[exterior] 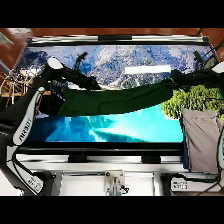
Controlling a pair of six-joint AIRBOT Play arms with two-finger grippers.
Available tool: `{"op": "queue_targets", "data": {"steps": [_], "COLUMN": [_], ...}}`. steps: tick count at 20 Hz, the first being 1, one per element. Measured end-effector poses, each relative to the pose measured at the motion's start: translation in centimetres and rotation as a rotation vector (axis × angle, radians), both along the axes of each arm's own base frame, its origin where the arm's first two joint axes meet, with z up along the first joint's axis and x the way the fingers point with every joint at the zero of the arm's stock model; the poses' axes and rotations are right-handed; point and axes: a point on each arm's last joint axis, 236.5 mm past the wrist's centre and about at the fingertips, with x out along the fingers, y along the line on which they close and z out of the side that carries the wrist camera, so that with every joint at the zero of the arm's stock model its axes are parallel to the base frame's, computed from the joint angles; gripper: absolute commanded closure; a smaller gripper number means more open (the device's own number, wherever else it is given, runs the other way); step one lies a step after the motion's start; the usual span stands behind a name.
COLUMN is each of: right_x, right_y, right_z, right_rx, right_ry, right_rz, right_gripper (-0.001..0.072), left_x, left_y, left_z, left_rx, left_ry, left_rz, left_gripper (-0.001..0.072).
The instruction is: Fold the shirts.
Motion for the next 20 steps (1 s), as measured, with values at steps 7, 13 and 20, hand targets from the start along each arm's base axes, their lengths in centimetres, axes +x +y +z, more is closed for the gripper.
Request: {"op": "queue_targets", "data": {"steps": [7, 13, 20], "right_x": [-4.4, -7.7, -10.9], "right_y": [1.2, 2.5, 4.1], "right_z": [8.3, 14.1, 17.9], "right_rx": [0.001, 0.029, 0.069], "right_ry": [-0.082, -0.176, -0.23], "right_rz": [-0.021, -0.052, -0.043], "right_gripper": [0.064, 0.064, 0.064], "left_x": [-3.2, -5.6, -5.4], "left_y": [-7.2, -13.3, -18.6], "left_z": [-2.4, -4.0, -4.6], "left_rx": [0.024, 0.011, -0.076], "left_ry": [0.016, 0.03, 0.019], "left_rz": [-0.061, -0.045, 0.076], "left_gripper": [0.0672, 0.0672, 0.0671]}}
